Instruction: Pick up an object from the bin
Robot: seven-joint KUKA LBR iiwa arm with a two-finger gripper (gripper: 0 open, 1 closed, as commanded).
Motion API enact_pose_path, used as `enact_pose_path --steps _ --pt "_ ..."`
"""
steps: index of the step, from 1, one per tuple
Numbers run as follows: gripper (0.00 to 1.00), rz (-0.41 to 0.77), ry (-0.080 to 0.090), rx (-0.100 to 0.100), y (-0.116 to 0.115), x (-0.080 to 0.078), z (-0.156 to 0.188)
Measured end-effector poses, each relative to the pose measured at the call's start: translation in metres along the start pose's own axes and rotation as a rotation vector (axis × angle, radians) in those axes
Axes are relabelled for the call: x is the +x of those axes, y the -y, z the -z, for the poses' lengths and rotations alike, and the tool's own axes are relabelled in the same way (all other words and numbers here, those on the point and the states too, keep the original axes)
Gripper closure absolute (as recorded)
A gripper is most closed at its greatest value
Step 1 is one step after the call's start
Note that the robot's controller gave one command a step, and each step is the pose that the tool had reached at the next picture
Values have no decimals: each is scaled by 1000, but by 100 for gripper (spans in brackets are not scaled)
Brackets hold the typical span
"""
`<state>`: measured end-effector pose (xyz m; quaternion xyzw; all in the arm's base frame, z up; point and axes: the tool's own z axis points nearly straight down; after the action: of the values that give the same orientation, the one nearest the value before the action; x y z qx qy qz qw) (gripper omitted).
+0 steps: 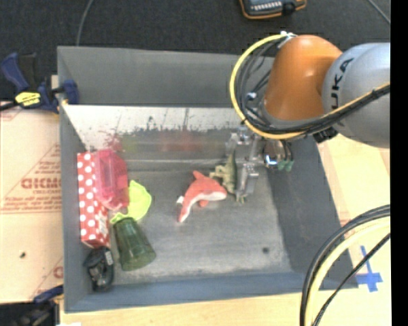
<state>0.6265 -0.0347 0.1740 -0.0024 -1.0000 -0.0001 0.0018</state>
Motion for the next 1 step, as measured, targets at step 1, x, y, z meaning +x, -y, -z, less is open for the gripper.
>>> enact_pose_path --steps 1 --pt "0 1 8 1 0 -2 5"
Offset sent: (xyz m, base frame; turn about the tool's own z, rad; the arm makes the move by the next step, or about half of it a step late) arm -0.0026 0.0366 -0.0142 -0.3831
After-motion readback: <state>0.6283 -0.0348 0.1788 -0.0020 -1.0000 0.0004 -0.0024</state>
